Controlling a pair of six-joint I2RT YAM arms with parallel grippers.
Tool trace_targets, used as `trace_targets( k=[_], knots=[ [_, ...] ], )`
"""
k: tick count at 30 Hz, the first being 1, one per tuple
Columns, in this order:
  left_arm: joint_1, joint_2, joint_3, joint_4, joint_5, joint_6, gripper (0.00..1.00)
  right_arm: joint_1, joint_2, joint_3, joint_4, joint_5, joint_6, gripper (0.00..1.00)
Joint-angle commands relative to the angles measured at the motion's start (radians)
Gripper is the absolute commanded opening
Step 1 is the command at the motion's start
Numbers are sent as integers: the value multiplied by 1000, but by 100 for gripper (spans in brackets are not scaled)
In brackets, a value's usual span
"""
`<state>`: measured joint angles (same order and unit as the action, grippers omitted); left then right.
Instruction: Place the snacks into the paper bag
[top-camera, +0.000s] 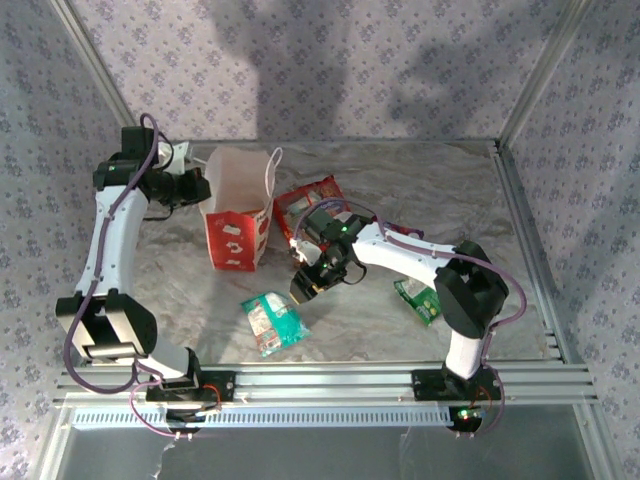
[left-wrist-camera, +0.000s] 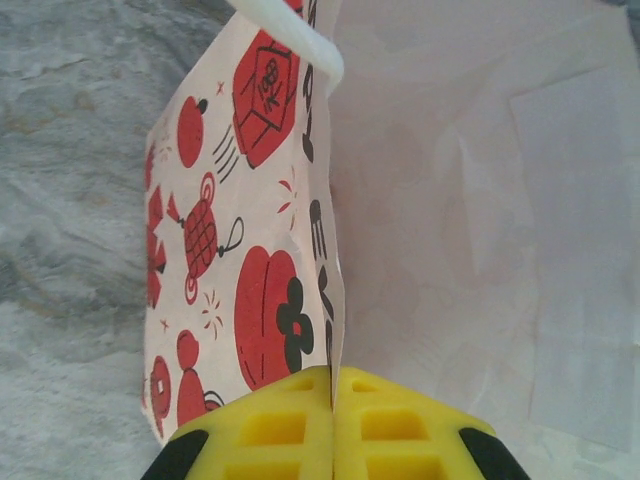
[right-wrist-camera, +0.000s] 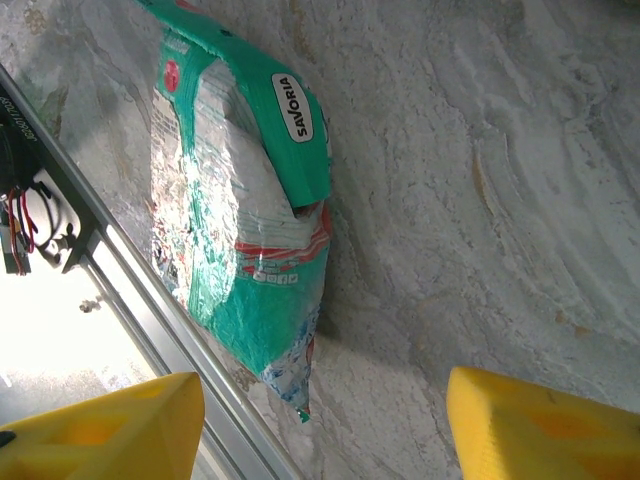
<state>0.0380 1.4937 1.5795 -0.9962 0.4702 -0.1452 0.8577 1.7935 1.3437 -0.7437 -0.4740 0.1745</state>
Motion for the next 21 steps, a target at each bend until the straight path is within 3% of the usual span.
trace_targets(
  k=[1,8,21],
  knots=[
    [-34,2,48,25,114,-30,0,3,-30,-16,-19,20,-10,66],
    [-52,9,51,55,133,-84,0,1,-44,-36,-6,27,-5,66],
    [40,-32,-97,111,179,-159,3,-6,-85,-57,34,112,17,66]
  ],
)
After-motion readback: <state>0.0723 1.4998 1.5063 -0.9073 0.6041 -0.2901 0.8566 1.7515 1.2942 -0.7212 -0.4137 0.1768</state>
